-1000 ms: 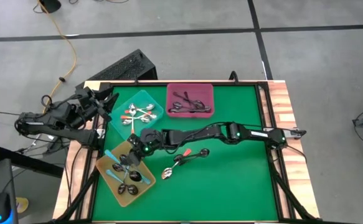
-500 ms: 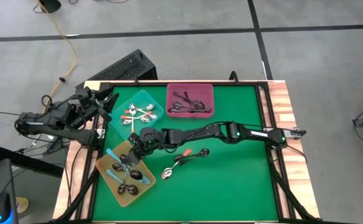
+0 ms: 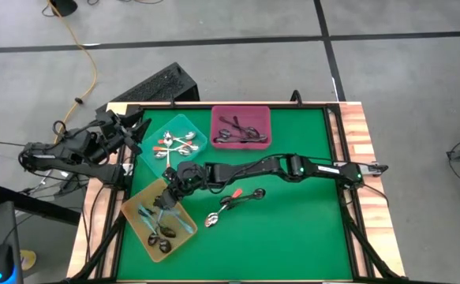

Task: Sort silverware by color (type)
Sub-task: Put the black spoon into the pink bin

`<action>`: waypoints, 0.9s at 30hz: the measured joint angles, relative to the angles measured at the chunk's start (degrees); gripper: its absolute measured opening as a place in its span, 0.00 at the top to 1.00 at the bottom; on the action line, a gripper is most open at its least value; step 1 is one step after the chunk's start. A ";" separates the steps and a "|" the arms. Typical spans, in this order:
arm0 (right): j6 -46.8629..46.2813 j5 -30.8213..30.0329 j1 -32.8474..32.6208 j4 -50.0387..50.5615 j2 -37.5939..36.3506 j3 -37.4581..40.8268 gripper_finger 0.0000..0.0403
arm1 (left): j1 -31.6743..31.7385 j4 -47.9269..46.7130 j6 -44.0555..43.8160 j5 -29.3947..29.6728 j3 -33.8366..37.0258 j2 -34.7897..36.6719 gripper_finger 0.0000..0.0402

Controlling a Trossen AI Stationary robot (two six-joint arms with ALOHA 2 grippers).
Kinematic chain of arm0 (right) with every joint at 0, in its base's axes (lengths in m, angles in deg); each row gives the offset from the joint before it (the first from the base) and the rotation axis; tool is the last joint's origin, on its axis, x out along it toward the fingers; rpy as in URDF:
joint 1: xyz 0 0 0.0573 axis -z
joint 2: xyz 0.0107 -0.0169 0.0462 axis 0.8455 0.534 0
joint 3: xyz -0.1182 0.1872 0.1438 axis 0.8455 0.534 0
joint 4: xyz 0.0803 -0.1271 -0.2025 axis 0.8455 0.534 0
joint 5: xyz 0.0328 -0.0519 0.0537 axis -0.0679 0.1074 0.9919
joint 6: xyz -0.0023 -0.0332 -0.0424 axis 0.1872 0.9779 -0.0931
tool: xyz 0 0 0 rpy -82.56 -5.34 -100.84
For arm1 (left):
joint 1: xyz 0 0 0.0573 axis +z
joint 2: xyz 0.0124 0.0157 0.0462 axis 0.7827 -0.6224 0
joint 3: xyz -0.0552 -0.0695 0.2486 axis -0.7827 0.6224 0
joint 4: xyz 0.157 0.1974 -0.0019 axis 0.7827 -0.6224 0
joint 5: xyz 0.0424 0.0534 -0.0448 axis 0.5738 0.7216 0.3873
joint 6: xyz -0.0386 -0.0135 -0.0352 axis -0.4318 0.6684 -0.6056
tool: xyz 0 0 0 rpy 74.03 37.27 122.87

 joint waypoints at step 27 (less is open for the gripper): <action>65.70 -29.04 0.54 88.29 -17.88 2.66 0.80 | 0.00 -5.42 -2.37 -0.56 0.02 3.19 0.46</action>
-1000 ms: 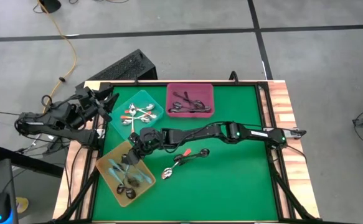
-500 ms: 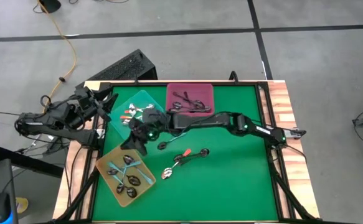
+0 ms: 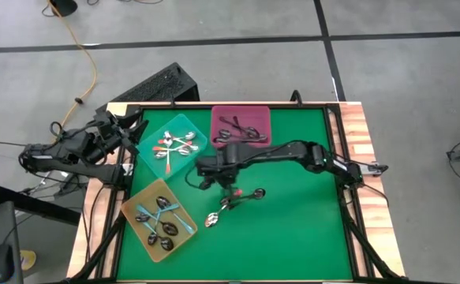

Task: Sort silverware by color (type)
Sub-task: Put the black spoon into the pink bin

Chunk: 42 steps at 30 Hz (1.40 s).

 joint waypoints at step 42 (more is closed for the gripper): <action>-6.64 3.26 -7.34 -48.39 -27.29 64.16 0.50 | 0.00 -6.88 -5.68 0.73 -0.02 0.00 0.46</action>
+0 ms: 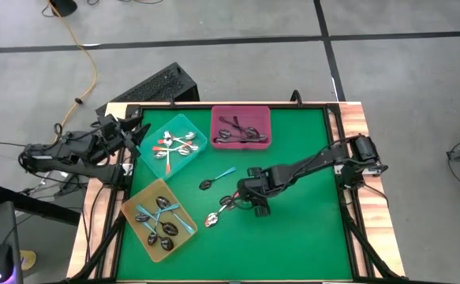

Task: Sort silverware by color (type)
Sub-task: Put the black spoon into the pink bin

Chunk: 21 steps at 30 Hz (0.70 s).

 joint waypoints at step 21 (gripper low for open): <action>-5.65 -0.11 -0.38 0.92 3.16 -0.21 0.72 | 0.02 -0.26 0.22 1.84 -0.04 -0.09 0.46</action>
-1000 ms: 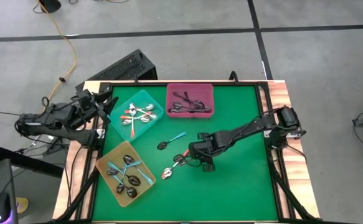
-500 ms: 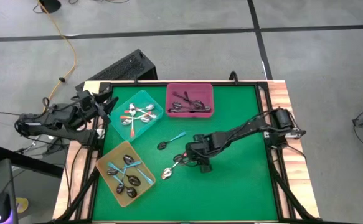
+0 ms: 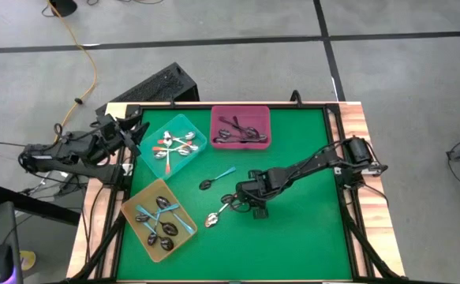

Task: Sort silverware by color (type)
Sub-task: Put the black spoon into the pink bin

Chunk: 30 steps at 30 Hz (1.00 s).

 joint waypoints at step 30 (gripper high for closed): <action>-4.60 -0.23 0.38 -0.09 -4.37 0.35 0.98 | 0.00 -0.02 -0.17 -0.02 0.01 0.00 0.46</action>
